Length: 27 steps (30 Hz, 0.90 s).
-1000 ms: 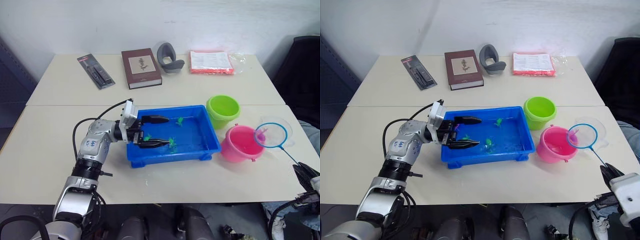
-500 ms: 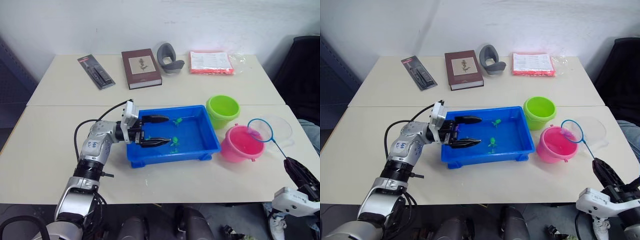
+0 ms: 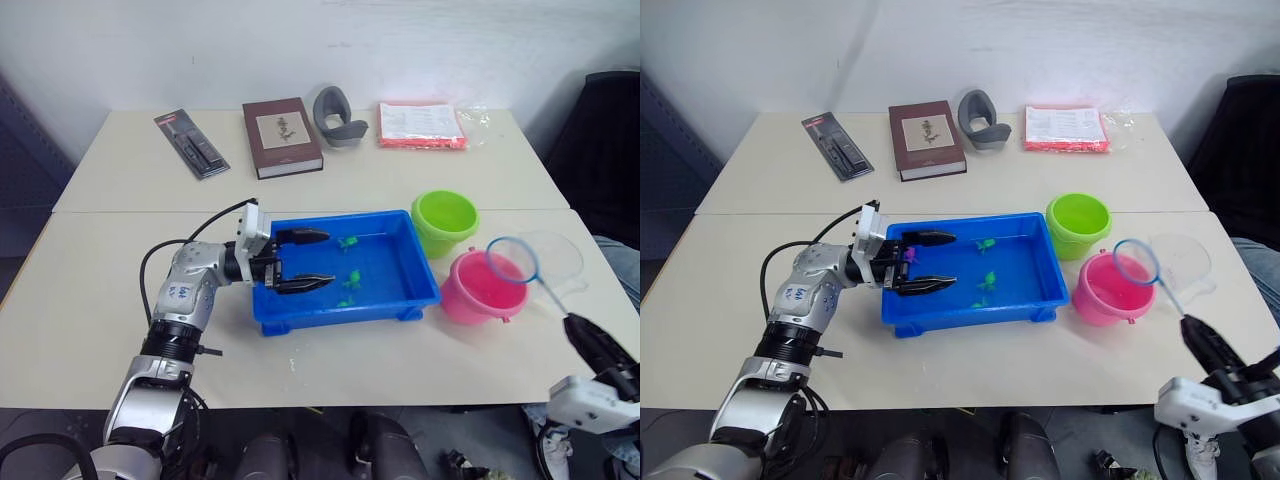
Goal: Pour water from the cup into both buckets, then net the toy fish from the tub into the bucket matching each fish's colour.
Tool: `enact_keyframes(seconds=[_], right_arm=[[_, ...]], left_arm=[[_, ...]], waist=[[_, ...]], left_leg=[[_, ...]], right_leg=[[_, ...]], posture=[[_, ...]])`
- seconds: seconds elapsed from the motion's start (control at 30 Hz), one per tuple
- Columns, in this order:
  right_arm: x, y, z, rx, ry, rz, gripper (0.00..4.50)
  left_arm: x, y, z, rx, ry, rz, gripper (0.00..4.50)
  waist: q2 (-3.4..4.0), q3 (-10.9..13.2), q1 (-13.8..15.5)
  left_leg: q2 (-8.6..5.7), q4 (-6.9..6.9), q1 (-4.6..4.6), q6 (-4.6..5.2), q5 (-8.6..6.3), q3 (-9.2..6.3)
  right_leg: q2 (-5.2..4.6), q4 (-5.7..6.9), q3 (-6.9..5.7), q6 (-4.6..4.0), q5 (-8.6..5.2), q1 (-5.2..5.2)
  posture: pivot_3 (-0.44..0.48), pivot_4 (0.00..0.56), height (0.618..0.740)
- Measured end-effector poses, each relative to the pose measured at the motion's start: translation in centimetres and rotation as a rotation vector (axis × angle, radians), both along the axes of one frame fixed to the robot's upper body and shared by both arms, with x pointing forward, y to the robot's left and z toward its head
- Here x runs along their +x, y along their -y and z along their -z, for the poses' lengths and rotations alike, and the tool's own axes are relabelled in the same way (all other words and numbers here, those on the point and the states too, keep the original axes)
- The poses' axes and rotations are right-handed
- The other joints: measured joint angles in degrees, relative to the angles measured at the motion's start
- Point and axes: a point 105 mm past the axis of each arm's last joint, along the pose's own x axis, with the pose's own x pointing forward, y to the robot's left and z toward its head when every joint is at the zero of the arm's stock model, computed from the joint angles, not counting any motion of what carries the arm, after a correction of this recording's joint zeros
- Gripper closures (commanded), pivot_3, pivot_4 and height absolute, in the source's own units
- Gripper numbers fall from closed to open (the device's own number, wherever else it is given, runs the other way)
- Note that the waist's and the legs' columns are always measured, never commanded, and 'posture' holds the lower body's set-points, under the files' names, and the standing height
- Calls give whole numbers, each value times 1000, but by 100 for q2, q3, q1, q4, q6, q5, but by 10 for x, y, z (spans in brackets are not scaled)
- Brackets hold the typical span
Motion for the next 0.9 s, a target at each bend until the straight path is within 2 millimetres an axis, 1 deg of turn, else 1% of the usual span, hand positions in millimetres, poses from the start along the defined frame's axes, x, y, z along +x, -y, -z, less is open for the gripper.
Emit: enact_keyframes(seconds=[0.07,0.13,0.17,0.2,0.23,0.3,0.33,0.37,0.43,0.47,0.5,0.57,0.63,0.7,0.8,0.9], right_arm=[[7,-15,-13,174,0,-72,4500],[18,-51,-23,403,-77,-254,4500],[21,-71,-25,499,-144,-352,4500],[21,-83,-25,544,-191,-412,4500],[27,-103,-27,625,-272,-491,4500],[37,-123,-24,716,-365,-552,4500],[45,-136,-21,774,-432,-584,4500],[51,-147,-17,815,-501,-599,4500],[61,-161,-7,853,-620,-585,4500],[70,-166,-3,872,-670,-551,4500],[77,-167,0,884,-689,-519,4500],[92,-175,5,898,-739,-487,4500],[102,-187,12,869,-813,-479,4500],[109,-194,18,855,-852,-466,4500],[123,-199,26,839,-887,-427,4500],[136,-201,32,800,-911,-387,4500]], left_arm=[[3,-12,1,9,-9,-38,43],[6,-29,4,24,-21,-93,43],[6,-36,5,29,-24,-118,43],[7,-41,6,34,-27,-134,43],[5,-56,9,47,-32,-186,43],[1,-76,17,70,-54,-254,43],[-3,-90,22,87,-68,-297,43],[-7,-98,25,99,-78,-323,43],[-10,-109,26,109,-81,-362,43],[-12,-115,26,117,-82,-386,43],[-12,-116,24,118,-73,-394,43],[-14,-120,22,126,-63,-412,43],[-17,-123,19,143,-51,-424,43],[-19,-125,17,159,-49,-434,43],[-20,-127,13,180,-48,-445,43],[-22,-130,6,223,-36,-446,43]], waist=[[0,0,-58],[0,0,-118],[0,0,-119],[-1,0,-106],[-2,0,-118],[-11,-2,-118],[-19,0,-138],[-18,2,-124],[-19,2,-50],[-19,2,-24],[-18,2,23],[-18,2,40],[-18,2,19],[-18,2,6],[-18,2,-30],[-18,2,-91]], left_leg=[[5,0,11,0,0,-4],[10,0,12,0,0,-14],[10,-1,11,0,0,-19],[9,-1,8,0,0,-25],[12,0,10,-1,-1,-30],[11,1,6,-1,-2,-37],[10,2,6,-2,-3,-38],[4,2,1,-2,-3,-40],[-5,4,-11,0,-2,-65],[-5,11,-19,1,-3,-65],[-13,14,-29,4,-3,-69],[-17,16,-35,9,-5,-67],[-19,15,-45,10,-5,-66],[-16,12,-57,10,-5,-71],[-17,17,-81,9,-5,-78],[-20,19,-90,11,-3,-87]], right_leg=[[-1,5,-2,-6,-3,9],[-12,10,-5,-10,-6,9],[-12,11,-11,-14,-7,9],[-16,11,-17,-14,-8,8],[-24,11,-19,-16,-8,9],[-33,7,-22,-16,-8,8],[-45,8,-26,-18,-9,7],[-52,12,-29,-18,-9,2],[-76,11,-59,-22,-11,3],[-82,11,-70,-21,-10,3],[-92,10,-79,-21,-10,-1],[-98,7,-83,-17,-8,-2],[-96,11,-87,-14,-6,-10],[-92,16,-105,-13,-6,-13],[-76,15,-144,-11,-5,-25],[-68,11,-156,-9,-4,-26]], posture=[[0,150,740],[0,150,740],[0,150,740],[0,150,740],[0,150,740],[0,150,740],[0,150,740],[0,150,740],[0,150,740],[0,150,740],[0,150,740],[0,150,740],[0,150,740],[0,150,740],[0,150,740],[0,150,740]])
